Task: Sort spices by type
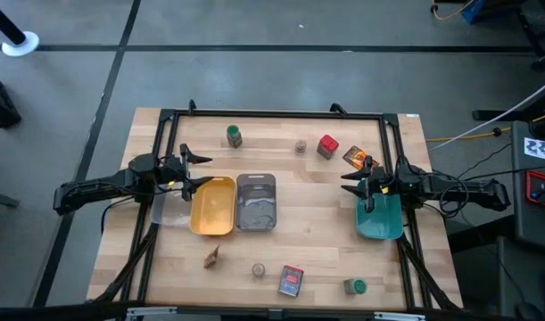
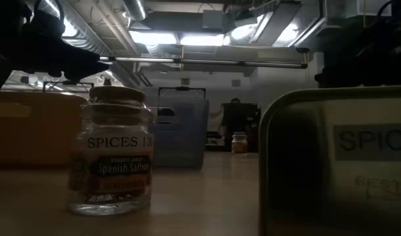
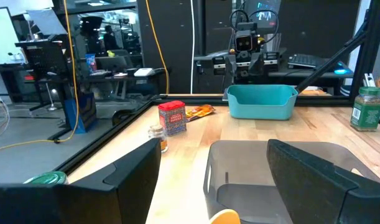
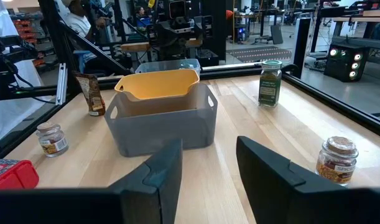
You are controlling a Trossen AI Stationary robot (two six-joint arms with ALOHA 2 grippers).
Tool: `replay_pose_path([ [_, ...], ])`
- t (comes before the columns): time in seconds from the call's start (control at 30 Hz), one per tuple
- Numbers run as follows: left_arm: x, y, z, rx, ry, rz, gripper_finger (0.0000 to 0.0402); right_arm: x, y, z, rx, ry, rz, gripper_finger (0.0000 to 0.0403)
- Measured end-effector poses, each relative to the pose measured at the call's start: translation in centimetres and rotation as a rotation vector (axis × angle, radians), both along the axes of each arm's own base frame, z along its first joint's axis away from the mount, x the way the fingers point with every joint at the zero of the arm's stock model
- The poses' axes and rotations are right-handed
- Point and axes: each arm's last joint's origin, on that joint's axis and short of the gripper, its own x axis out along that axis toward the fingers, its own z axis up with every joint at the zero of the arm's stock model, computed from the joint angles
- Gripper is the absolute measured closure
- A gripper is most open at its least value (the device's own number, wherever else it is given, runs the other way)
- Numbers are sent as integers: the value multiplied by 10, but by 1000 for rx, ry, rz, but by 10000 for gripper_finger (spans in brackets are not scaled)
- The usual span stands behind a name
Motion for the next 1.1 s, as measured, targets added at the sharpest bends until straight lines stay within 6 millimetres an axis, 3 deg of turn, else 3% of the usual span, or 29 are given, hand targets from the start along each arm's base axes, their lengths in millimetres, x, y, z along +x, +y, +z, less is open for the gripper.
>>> replay_pose_path([
  [1.1, 0, 0, 0, 0, 0, 0, 123, 0, 0, 3, 2, -27, -9, 249],
])
